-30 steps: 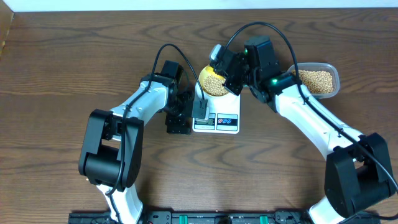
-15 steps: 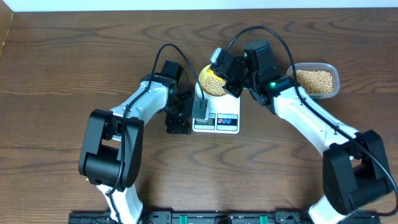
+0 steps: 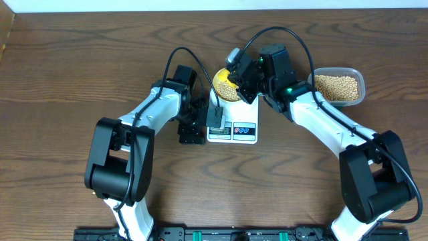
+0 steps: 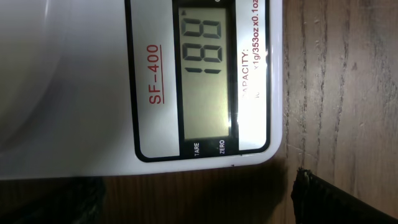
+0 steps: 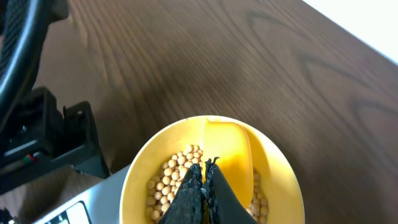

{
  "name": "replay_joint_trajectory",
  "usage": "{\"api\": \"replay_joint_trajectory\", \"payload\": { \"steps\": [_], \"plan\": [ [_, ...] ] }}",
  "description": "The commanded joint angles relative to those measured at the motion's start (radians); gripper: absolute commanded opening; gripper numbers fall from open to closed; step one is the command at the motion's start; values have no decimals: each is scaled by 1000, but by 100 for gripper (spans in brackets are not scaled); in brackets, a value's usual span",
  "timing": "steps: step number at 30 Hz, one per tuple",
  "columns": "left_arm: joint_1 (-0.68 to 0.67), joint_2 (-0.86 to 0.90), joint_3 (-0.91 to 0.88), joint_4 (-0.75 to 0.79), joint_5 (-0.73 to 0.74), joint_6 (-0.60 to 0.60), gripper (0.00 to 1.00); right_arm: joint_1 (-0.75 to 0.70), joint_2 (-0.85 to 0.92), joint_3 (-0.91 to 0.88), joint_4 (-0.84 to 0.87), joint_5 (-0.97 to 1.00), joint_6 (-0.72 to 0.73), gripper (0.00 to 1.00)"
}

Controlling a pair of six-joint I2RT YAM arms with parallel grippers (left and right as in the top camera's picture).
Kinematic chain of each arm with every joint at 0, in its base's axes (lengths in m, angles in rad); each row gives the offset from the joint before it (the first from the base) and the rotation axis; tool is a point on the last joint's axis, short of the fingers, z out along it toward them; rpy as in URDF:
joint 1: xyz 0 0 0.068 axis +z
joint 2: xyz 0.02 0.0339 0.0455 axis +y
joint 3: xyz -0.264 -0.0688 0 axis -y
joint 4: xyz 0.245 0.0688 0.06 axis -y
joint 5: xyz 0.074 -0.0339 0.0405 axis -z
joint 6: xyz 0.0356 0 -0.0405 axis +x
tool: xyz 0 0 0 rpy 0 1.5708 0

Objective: Scoop item into bowl and weigh 50g on scale
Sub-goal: 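Scoop excess soybeans out of the yellow bowl with the right gripper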

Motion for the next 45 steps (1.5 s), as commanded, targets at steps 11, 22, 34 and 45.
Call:
{"api": "replay_joint_trajectory", "payload": {
  "steps": [11,22,34,45],
  "plan": [
    [-9,11,-11,-4,20,14,98,-97,-94,16,-10,-208,256,1],
    [-9,12,-11,-4,20,14,98,-129,-94,16,-11,-252,259,1],
    [-9,11,-11,-4,20,14,98,-63,-38,16,-83,-192,10,1],
    [-9,12,-11,-4,20,14,98,-28,-4,16,-64,-45,-86,1]
  ]
}}
